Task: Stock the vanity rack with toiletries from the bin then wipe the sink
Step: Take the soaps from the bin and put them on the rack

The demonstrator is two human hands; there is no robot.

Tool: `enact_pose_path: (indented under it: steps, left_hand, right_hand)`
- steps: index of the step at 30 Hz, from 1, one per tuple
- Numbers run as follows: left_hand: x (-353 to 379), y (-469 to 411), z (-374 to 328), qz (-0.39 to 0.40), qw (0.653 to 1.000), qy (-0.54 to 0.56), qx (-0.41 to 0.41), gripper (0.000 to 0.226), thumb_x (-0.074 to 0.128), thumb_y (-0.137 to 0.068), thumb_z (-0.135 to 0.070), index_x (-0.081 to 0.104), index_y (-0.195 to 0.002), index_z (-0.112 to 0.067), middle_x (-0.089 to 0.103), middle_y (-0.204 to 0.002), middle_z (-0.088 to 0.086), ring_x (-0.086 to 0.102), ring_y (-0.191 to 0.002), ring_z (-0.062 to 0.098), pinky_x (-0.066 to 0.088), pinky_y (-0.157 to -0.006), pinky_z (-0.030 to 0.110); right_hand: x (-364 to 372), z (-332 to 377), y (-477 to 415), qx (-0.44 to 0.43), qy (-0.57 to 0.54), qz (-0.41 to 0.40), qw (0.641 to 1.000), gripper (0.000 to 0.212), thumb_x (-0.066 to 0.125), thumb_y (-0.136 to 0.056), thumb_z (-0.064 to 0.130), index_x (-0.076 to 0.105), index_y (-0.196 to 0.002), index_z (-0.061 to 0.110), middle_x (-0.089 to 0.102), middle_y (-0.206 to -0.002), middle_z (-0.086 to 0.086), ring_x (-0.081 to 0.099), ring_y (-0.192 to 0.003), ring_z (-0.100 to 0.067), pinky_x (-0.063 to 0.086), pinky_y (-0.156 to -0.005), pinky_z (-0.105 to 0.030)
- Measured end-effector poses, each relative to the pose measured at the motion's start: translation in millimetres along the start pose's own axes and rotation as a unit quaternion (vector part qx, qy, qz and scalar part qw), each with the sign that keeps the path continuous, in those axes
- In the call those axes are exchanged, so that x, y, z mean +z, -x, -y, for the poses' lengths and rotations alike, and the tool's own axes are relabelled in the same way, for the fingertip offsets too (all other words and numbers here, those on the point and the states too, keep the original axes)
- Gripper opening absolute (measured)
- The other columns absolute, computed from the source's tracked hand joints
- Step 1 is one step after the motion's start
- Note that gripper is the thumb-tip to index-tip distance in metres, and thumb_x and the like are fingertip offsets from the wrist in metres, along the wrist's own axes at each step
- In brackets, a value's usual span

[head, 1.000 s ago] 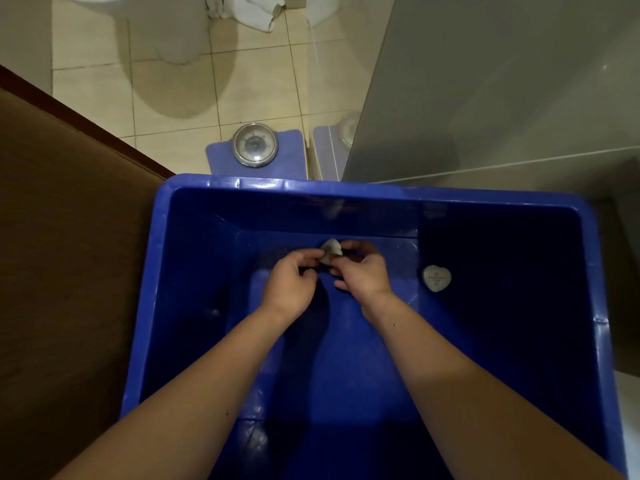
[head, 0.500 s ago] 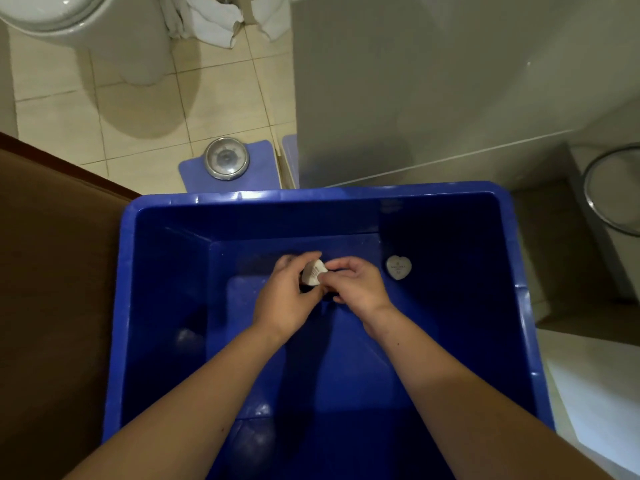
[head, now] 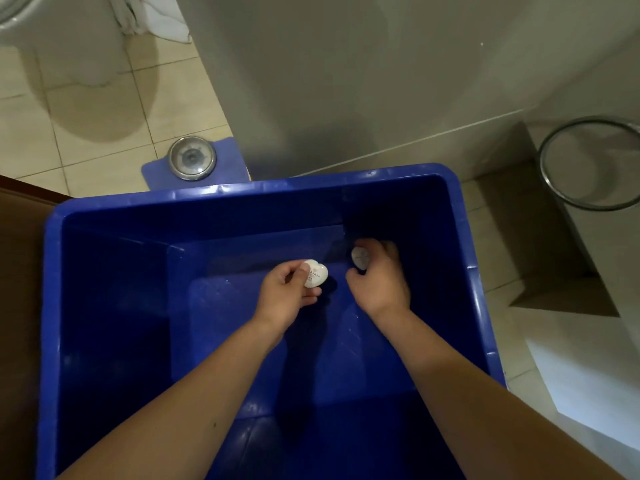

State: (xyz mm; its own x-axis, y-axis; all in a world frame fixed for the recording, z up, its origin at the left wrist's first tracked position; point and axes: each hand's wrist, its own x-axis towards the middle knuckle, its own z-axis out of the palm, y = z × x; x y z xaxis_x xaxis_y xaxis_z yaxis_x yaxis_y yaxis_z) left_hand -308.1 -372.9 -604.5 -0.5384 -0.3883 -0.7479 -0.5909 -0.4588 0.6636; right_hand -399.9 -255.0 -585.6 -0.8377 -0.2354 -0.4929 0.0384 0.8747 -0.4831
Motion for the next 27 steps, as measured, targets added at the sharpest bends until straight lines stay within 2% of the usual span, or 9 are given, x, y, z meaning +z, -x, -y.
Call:
enact_pose_path:
  steps: [4, 11, 14, 17, 19, 22, 24, 27]
  left_hand:
    - [3.1, -2.7, 0.0, -0.016, 0.999, 0.034, -0.033, 0.021, 0.047, -0.101, -0.021, 0.057, -0.115, -0.009, 0.066, -0.108, 0.013, 0.069, -0.077, 0.017, 0.06, -0.067, 0.024]
    - [5.5, -4.1, -1.7, -0.033, 0.998, 0.033, -0.045, 0.02, 0.047, -0.101, -0.021, 0.056, -0.114, -0.01, 0.066, -0.107, 0.013, 0.068, -0.078, 0.016, 0.06, -0.068, 0.023]
    - [6.8, -3.5, -2.6, -0.043, 0.997, 0.038, -0.049, 0.016, 0.047, -0.101, -0.02, 0.057, -0.111, -0.012, 0.066, -0.105, 0.013, 0.067, -0.077, 0.016, 0.059, -0.071, 0.025]
    - [6.2, -2.6, -1.4, -0.044, 0.997, 0.037, -0.047, 0.013, 0.052, -0.099, -0.019, 0.057, -0.109, -0.013, 0.066, -0.101, 0.013, 0.067, -0.079, 0.017, 0.059, -0.071, 0.025]
    - [5.0, -2.6, -0.2, -0.047, 0.998, 0.024, -0.037, 0.018, 0.056, -0.097, -0.018, 0.058, -0.112, -0.01, 0.066, -0.1, 0.01, 0.067, -0.08, 0.016, 0.058, -0.071, 0.024]
    - [2.1, -1.2, 0.4, -0.054, 0.998, 0.008, -0.025, 0.025, 0.062, -0.093, -0.017, 0.057, -0.115, -0.009, 0.066, -0.1, 0.006, 0.068, -0.081, 0.015, 0.059, -0.07, 0.023]
    - [-1.1, 2.4, -1.2, -0.061, 0.998, 0.006, -0.019, 0.027, 0.066, -0.09, -0.017, 0.056, -0.114, -0.009, 0.067, -0.099, 0.006, 0.068, -0.08, 0.014, 0.058, -0.07, 0.022]
    - [-6.6, 13.7, -6.1, -0.065, 0.998, 0.003, -0.01, 0.026, 0.068, -0.089, -0.016, 0.055, -0.11, -0.009, 0.067, -0.097, 0.006, 0.067, -0.077, 0.014, 0.058, -0.069, 0.022]
  right_hand:
    - [4.6, -5.9, -7.5, 0.0, 0.05, 0.04, 0.998, 0.051, 0.055, -0.092, 0.015, 0.038, -0.14, 0.023, 0.029, -0.143, -0.003, 0.055, -0.108, -0.027, 0.04, -0.072, -0.028]
    - [16.6, -11.4, -12.5, 0.008, 0.073, 0.039, 0.997, 0.035, 0.056, -0.095, 0.021, 0.046, -0.129, 0.017, 0.029, -0.14, -0.004, 0.057, -0.1, -0.028, 0.043, -0.069, -0.03]
    - [18.3, -13.2, -13.4, -0.023, 0.091, 0.031, 0.995, 0.025, 0.055, -0.095, 0.016, 0.049, -0.12, 0.014, 0.033, -0.139, -0.005, 0.058, -0.097, -0.029, 0.052, -0.072, -0.036]
    - [20.0, -15.4, -15.9, -0.033, 0.089, 0.036, 0.995, 0.023, 0.057, -0.093, 0.014, 0.051, -0.115, 0.014, 0.047, -0.128, -0.006, 0.059, -0.096, -0.028, 0.051, -0.071, -0.034]
    - [21.3, -16.1, -16.6, -0.021, 0.063, 0.048, 0.997, 0.017, 0.058, -0.092, 0.016, 0.052, -0.107, 0.016, 0.059, -0.111, -0.005, 0.061, -0.089, -0.025, 0.048, -0.066, -0.031]
    - [23.8, -15.7, -12.6, 0.015, -0.037, 0.065, 0.997, 0.013, 0.063, -0.089, 0.018, 0.053, -0.096, 0.019, 0.063, -0.092, 0.001, 0.062, -0.081, -0.02, 0.052, -0.066, -0.032]
    - [25.1, -13.1, -5.9, 0.034, -0.099, 0.082, 0.991, 0.016, 0.066, -0.087, 0.019, 0.055, -0.098, 0.021, 0.062, -0.091, 0.005, 0.063, -0.082, -0.018, 0.055, -0.072, -0.034]
    - [24.2, -7.2, 9.1, 0.068, -0.206, 0.098, 0.971, 0.02, 0.07, -0.084, 0.016, 0.056, -0.094, 0.026, 0.067, -0.097, -0.002, 0.068, -0.087, -0.025, 0.057, -0.081, -0.046]
